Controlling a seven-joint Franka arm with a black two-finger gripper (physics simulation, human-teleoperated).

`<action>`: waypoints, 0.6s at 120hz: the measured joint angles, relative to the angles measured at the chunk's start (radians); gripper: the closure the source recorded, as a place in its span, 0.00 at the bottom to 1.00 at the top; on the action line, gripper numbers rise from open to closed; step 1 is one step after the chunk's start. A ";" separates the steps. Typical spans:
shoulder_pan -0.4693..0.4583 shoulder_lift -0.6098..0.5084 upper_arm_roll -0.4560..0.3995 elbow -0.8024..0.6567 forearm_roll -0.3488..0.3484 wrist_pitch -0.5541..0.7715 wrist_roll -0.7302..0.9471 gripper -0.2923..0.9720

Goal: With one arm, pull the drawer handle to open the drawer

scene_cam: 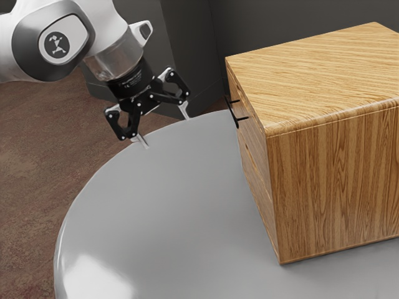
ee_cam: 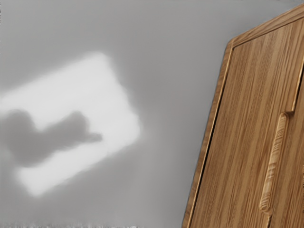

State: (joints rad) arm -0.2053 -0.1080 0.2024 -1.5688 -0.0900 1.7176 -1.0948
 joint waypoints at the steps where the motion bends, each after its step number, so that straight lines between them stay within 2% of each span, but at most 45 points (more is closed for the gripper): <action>1: 0.000 0.000 0.000 0.000 0.000 0.000 -0.002 0.23; 50: 0.004 0.005 0.001 0.002 0.004 0.025 -0.034 0.23; 72: -0.006 0.055 -0.009 0.031 0.014 0.039 -0.039 0.23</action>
State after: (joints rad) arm -0.2113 -0.0530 0.1932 -1.5380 -0.0759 1.7570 -1.1337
